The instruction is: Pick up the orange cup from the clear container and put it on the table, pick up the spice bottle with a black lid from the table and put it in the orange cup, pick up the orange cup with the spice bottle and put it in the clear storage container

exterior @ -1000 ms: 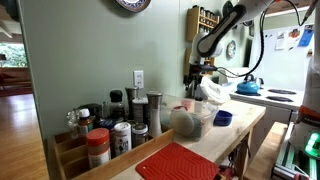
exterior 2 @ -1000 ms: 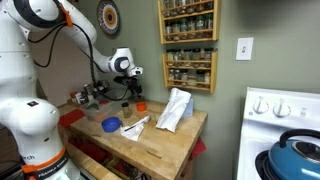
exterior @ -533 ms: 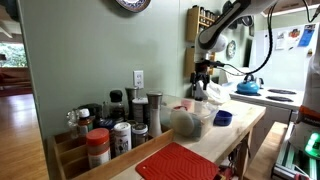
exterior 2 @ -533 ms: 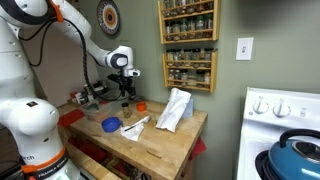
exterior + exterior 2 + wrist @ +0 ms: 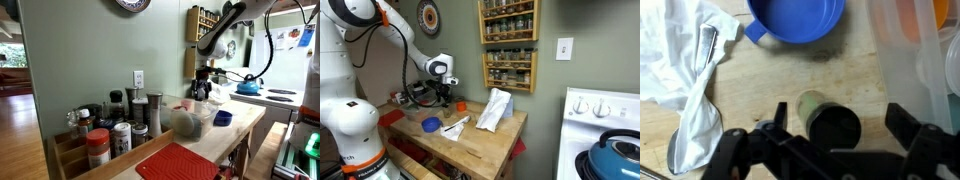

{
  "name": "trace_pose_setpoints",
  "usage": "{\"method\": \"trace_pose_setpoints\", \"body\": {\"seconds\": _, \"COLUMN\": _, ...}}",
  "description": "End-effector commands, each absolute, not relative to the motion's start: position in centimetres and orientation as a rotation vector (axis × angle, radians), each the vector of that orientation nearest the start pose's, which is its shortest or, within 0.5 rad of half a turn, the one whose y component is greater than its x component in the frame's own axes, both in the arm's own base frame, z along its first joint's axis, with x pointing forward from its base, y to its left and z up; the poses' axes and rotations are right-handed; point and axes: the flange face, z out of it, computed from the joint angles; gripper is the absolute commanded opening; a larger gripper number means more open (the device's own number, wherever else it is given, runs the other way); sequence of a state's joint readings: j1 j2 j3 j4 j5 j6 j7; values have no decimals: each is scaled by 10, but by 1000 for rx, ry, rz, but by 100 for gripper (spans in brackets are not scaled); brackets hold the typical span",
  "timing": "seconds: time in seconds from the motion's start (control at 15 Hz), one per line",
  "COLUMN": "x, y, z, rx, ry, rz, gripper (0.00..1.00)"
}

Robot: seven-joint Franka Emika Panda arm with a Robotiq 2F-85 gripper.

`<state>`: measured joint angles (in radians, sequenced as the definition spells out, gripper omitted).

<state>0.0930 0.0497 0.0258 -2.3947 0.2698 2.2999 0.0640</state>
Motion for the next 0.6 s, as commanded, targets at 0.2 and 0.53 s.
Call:
{"method": "trace_pose_setpoints", "body": {"seconds": 0.2, "x": 482, "y": 66, "z": 267, "rx": -2965, "ry": 194, "rz": 115, "gripper": 100}}
{"method": "trace_pose_setpoints", "body": {"seconds": 0.53, "x": 483, "y": 67, "z": 256, "rx": -2990, "ry": 172, "rz": 131, "gripper": 86}}
